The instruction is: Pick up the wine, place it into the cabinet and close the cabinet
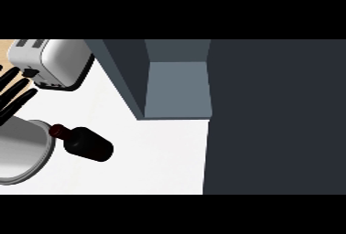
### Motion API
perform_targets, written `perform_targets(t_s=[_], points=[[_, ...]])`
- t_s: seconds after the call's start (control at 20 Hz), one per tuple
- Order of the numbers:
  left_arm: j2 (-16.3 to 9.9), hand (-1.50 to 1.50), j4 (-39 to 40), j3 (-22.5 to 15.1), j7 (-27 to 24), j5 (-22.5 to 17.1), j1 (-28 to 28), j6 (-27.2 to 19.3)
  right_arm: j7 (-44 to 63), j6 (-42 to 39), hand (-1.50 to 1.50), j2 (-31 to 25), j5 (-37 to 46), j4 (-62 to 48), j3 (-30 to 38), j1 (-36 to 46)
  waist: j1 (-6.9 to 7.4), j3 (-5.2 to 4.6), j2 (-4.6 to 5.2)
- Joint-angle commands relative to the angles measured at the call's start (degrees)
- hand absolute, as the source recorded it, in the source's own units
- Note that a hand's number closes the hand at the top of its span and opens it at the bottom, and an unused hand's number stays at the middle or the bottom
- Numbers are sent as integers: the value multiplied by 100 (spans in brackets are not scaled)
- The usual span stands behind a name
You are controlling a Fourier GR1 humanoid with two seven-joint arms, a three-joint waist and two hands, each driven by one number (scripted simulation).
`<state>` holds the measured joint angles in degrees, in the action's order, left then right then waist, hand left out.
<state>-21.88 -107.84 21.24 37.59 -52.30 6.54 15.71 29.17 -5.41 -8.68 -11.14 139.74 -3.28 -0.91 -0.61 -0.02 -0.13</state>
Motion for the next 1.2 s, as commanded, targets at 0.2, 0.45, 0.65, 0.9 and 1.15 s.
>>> perform_targets(t_s=[0.2,0.45,0.65,0.9,1.15], points=[[325,-150,864,-324,-476,608,-129,735,644,224,-150,1,-193,700,-94,351,26,-3,12],[291,-150,1320,-172,-693,668,-9,923,584,192,-150,65,-134,873,-130,118,27,0,5],[582,-150,1991,-273,-1616,1594,106,1166,278,-46,-150,-5,-398,743,198,-109,1,2,10],[391,-150,2640,-143,-1967,1744,174,1609,905,275,-150,16,-164,935,-3,398,8,-3,10],[601,-150,2653,-182,-2376,1940,-280,1799,640,65,-150,23,-334,976,214,-29,21,2,1]])
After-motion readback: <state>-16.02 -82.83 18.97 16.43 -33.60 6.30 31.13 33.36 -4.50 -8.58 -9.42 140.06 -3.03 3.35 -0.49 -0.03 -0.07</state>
